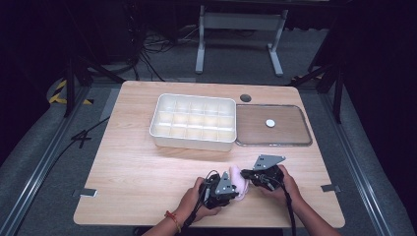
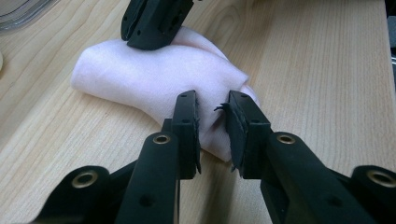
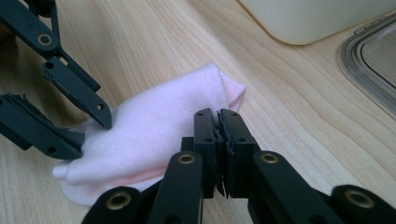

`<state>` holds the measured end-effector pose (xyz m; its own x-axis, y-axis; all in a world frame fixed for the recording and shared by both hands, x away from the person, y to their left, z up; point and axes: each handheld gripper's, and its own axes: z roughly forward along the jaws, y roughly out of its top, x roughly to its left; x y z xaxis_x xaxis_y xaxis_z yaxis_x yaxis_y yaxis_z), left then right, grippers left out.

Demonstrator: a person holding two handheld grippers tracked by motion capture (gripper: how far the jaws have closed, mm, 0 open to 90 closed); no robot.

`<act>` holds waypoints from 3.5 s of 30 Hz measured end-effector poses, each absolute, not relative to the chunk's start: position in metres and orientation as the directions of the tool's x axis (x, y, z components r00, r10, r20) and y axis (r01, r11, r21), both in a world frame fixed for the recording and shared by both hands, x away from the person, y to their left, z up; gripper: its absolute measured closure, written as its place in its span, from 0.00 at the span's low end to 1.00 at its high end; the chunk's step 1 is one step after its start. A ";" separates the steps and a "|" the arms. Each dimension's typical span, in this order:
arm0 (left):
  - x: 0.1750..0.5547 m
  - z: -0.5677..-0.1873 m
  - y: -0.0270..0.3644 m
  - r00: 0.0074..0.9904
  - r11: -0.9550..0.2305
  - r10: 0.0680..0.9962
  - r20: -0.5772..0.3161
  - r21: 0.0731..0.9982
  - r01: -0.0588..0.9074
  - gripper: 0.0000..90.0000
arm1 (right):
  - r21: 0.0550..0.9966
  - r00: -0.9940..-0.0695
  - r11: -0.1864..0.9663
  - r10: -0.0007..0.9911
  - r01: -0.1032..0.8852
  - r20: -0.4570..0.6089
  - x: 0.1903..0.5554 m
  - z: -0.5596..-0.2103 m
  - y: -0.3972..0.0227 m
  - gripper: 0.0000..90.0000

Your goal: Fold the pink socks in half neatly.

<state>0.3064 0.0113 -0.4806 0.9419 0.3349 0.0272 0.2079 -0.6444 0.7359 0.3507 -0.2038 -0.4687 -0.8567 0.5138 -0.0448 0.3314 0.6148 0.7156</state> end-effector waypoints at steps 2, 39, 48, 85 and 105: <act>0.307 -0.481 0.011 0.942 -0.643 0.334 0.026 0.737 0.208 0.82 | 0.715 -0.857 0.612 0.514 0.338 -0.036 0.351 -0.469 -0.205 0.98; 0.309 -0.454 0.031 0.926 -0.537 0.378 0.004 0.815 0.216 0.70 | 0.807 -0.828 0.482 0.560 0.342 0.017 0.351 -0.441 -0.219 0.67; 0.309 -0.443 0.071 0.915 -0.595 0.400 0.054 0.775 0.214 0.57 | 0.809 -0.826 0.469 0.563 0.354 0.036 0.347 -0.433 -0.213 0.52; 0.303 -0.483 0.211 0.753 -0.535 0.658 -0.016 0.694 0.483 0.19 | 0.717 -0.868 0.536 0.454 0.446 0.201 0.362 -0.467 -0.203 0.81; 0.305 -0.482 0.210 0.753 -0.551 0.658 0.008 0.687 0.474 0.16 | 0.759 -0.894 0.547 0.437 0.354 0.102 0.353 -0.451 -0.208 0.87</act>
